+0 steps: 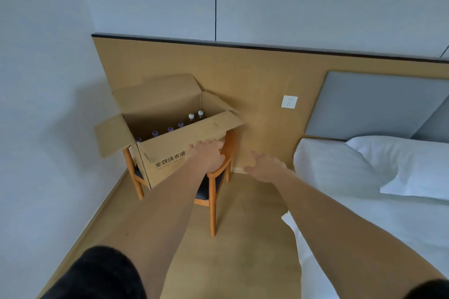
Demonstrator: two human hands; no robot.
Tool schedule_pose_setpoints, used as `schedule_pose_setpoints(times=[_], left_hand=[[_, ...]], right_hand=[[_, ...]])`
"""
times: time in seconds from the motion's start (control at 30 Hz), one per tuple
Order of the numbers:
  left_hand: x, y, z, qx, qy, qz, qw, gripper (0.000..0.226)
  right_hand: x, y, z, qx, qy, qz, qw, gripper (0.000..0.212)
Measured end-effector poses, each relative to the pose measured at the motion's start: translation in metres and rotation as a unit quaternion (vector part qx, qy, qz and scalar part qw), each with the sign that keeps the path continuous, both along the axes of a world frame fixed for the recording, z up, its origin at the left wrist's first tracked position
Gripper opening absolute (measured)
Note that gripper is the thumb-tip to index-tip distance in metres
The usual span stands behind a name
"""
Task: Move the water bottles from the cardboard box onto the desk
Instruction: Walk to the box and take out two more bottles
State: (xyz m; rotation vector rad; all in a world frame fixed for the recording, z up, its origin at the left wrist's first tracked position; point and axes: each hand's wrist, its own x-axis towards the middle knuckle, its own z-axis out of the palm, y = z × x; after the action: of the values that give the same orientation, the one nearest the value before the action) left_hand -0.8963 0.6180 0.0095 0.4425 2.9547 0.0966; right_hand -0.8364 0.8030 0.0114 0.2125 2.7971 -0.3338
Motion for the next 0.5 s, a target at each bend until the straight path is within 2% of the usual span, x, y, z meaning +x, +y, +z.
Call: schedule_pose_setpoints(times=[0.37, 0.5], left_hand=[[-0.150, 0.051, -0.013, 0.017, -0.006, -0.030, 0.999, 0.045], [-0.211, 0.067, -0.010, 0.029, 0.002, -0.044, 0.999, 0.044]], right_hand=[[-0.136, 0.060, -0.013, -0.005, -0.001, -0.059, 0.998, 0.066], [-0.195, 0.074, -0.009, -0.006, -0.013, -0.092, 0.996, 0.070]])
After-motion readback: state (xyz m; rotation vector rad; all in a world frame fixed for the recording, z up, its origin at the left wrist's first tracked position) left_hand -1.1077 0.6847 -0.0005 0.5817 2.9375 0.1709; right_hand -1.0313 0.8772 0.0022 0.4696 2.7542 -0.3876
